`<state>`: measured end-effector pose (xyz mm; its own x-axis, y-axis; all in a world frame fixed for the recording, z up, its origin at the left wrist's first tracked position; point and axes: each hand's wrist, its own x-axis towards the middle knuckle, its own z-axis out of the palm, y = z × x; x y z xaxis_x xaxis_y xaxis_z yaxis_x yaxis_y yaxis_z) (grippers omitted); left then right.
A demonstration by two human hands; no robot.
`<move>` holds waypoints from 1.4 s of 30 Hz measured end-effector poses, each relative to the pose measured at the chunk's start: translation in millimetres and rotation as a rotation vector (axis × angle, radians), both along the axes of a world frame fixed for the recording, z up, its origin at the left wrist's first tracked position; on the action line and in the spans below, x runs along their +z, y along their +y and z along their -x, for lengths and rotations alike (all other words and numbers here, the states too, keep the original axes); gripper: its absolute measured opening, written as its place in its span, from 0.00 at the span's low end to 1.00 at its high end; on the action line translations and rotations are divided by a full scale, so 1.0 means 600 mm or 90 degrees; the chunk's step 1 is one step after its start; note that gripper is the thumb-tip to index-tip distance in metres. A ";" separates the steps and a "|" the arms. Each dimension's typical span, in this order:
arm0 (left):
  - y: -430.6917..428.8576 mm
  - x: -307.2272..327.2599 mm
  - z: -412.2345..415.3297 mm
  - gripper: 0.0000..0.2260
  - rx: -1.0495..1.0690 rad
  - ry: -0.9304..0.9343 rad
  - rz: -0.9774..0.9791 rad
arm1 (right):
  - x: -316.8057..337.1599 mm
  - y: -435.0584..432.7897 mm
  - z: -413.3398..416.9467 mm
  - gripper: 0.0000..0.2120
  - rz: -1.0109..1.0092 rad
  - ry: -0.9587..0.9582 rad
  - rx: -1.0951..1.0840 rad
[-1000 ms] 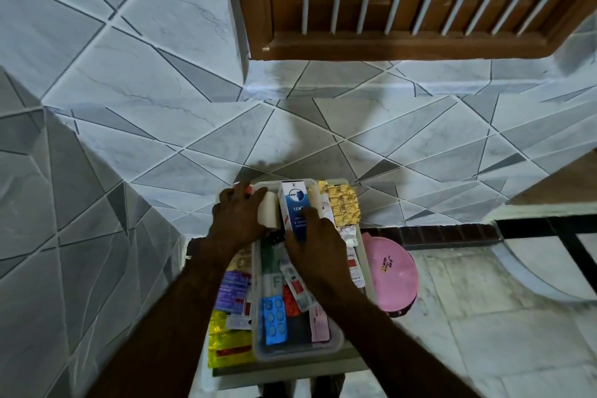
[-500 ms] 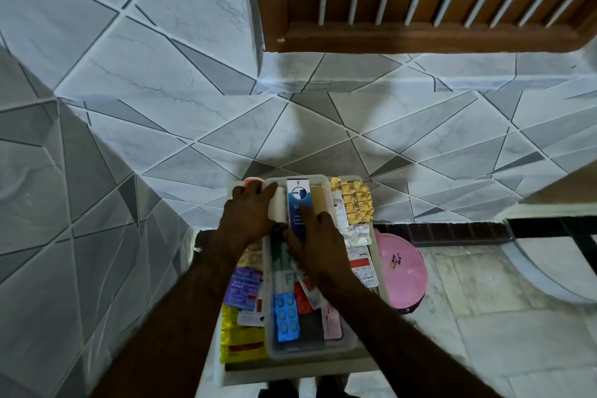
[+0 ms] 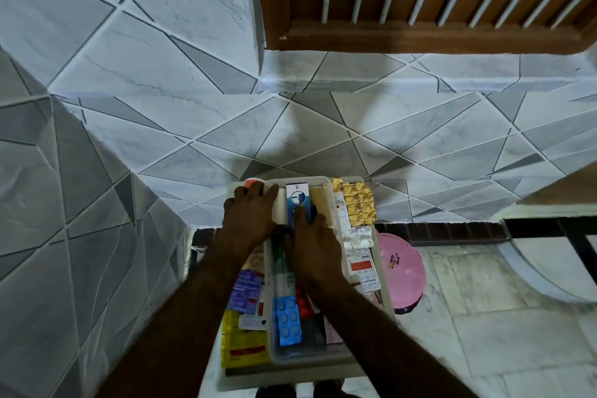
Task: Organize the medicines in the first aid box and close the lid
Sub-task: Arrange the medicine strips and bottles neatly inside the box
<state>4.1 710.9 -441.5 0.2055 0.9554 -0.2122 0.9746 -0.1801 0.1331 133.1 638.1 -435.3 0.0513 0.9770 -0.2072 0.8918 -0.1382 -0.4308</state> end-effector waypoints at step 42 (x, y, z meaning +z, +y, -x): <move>0.014 -0.009 -0.016 0.41 -0.042 0.086 0.034 | -0.072 0.012 -0.044 0.42 -0.105 -0.286 0.249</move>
